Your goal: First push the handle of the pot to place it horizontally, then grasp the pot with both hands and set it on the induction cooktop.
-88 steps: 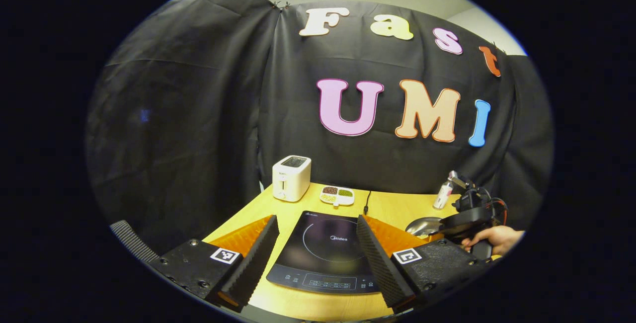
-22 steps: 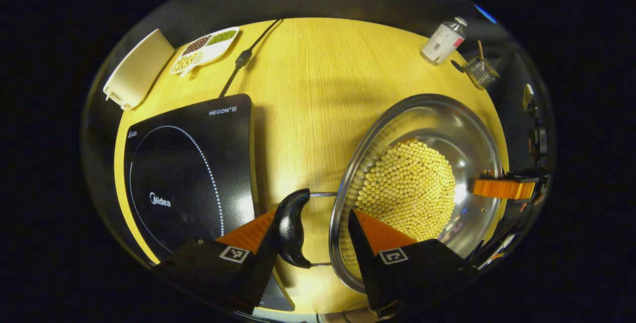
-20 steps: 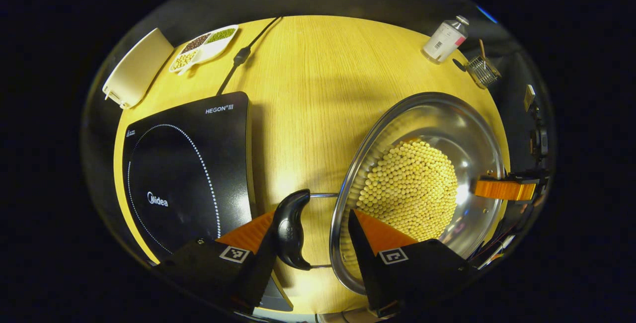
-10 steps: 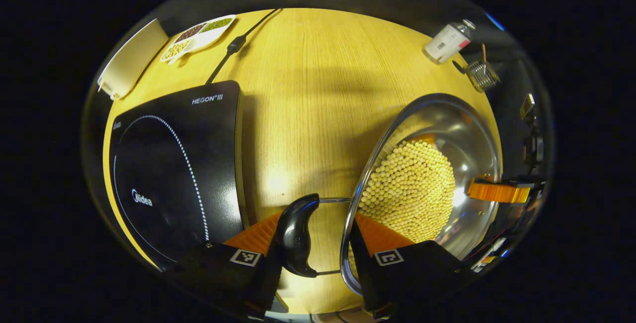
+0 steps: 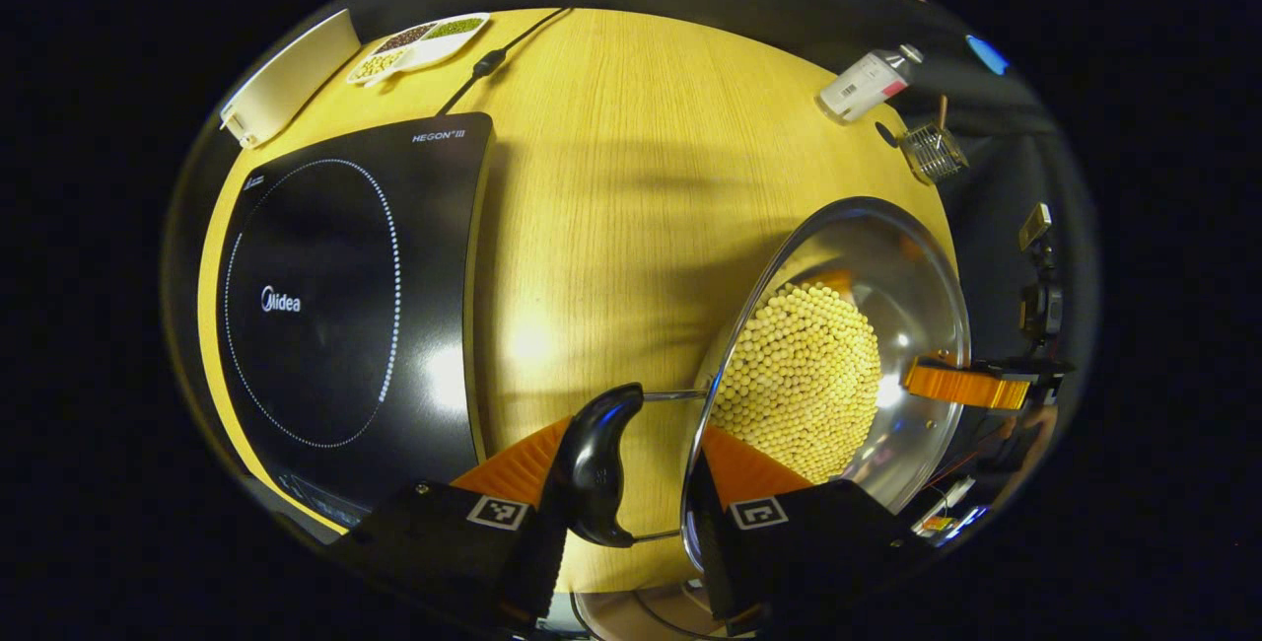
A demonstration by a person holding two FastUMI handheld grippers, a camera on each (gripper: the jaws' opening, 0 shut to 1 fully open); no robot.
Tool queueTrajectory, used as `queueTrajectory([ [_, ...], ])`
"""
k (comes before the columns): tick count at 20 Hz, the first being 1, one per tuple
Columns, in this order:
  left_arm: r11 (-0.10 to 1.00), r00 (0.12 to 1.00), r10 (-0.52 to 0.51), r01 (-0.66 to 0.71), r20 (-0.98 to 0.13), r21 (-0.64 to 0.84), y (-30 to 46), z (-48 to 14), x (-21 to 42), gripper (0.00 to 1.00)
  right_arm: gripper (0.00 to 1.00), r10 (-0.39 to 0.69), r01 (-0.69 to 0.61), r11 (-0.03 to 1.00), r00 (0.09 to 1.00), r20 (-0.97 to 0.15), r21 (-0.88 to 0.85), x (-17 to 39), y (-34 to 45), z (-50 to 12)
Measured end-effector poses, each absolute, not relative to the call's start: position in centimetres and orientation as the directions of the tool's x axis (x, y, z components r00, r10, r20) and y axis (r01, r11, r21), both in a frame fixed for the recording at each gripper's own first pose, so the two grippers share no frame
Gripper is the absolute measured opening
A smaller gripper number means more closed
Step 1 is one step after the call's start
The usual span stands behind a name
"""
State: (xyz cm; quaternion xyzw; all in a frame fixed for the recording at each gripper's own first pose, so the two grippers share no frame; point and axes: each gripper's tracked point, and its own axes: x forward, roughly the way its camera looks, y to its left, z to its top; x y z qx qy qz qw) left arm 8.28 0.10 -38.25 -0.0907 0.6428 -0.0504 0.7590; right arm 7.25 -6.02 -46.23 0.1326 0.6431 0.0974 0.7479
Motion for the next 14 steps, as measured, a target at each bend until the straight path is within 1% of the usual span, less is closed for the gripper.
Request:
queueTrajectory([
  [1, 0.978, 0.169, -0.193, -0.044, -0.967, -0.203, 0.2, -37.9, 7.8, 0.6, 0.5, 0.318, 0.02, 0.946, 0.153, -0.936, 0.325, 6.9, -5.8, -45.8],
  [2, 0.979, 0.165, -0.19, -0.047, -0.968, -0.201, 0.4, -37.4, 7.3, 0.58, 0.5, 0.321, 0.015, 0.945, 0.153, -0.935, 0.327, 6.3, -5.6, -45.4],
  [3, 0.979, 0.166, -0.186, -0.052, -0.968, -0.197, 0.7, -36.9, 6.7, 0.6, 0.5, 0.326, 0.01, 0.943, 0.151, -0.933, 0.332, 5.9, -5.3, -45.0],
  [4, 0.98, 0.164, -0.179, -0.057, -0.97, -0.191, 1.0, -36.3, 6.1, 0.58, 0.54, 0.335, 0.009, 0.94, 0.147, -0.931, 0.34, 5.4, -4.8, -44.8],
  [5, 0.981, 0.165, -0.171, -0.063, -0.971, -0.183, 1.5, -35.8, 5.6, 0.58, 0.5, 0.346, 0.009, 0.937, 0.14, -0.928, 0.35, 5.0, -4.3, -44.6],
  [6, 0.982, 0.162, -0.162, -0.068, -0.973, -0.175, 1.9, -35.3, 5.2, 0.6, 0.5, 0.355, 0.008, 0.933, 0.135, -0.925, 0.359, 4.4, -3.8, -44.4],
  [7, 0.983, 0.162, -0.153, -0.073, -0.975, -0.167, 2.4, -34.8, 4.7, 0.6, 0.5, 0.362, 0.0, 0.931, 0.133, -0.923, 0.365, 4.0, -3.1, -44.2],
  [8, 0.984, 0.164, -0.148, -0.079, -0.975, -0.162, 2.9, -34.5, 4.4, 0.58, 0.55, 0.367, -0.006, 0.929, 0.134, -0.921, 0.369, 3.7, -2.6, -44.0],
  [9, 0.983, 0.163, -0.145, -0.085, -0.976, -0.16, 3.4, -34.0, 4.0, 0.58, 0.55, 0.373, -0.013, 0.927, 0.134, -0.918, 0.375, 3.4, -2.0, -43.8],
  [10, 0.983, 0.164, -0.142, -0.089, -0.976, -0.158, 3.9, -33.5, 3.6, 0.6, 0.55, 0.378, -0.018, 0.925, 0.134, -0.916, 0.379, 3.1, -1.4, -43.6],
  [11, 0.983, 0.167, -0.139, -0.093, -0.976, -0.156, 4.4, -33.1, 3.2, 0.6, 0.5, 0.38, -0.022, 0.924, 0.135, -0.915, 0.381, 2.8, -0.8, -43.4],
  [12, 0.984, 0.17, -0.137, -0.093, -0.976, -0.154, 4.9, -32.8, 2.9, 0.6, 0.5, 0.381, -0.023, 0.924, 0.134, -0.915, 0.381, 2.5, -0.3, -43.1],
  [13, 0.984, 0.175, -0.135, -0.089, -0.975, -0.152, 5.4, -32.4, 2.7, 0.6, 0.55, 0.381, -0.024, 0.924, 0.134, -0.915, 0.382, 2.4, 0.3, -42.9],
  [14, 0.985, 0.182, -0.133, -0.088, -0.974, -0.151, 6.0, -32.0, 2.5, 0.6, 0.49, 0.38, -0.026, 0.924, 0.14, -0.914, 0.38, 2.2, 1.0, -42.7],
])
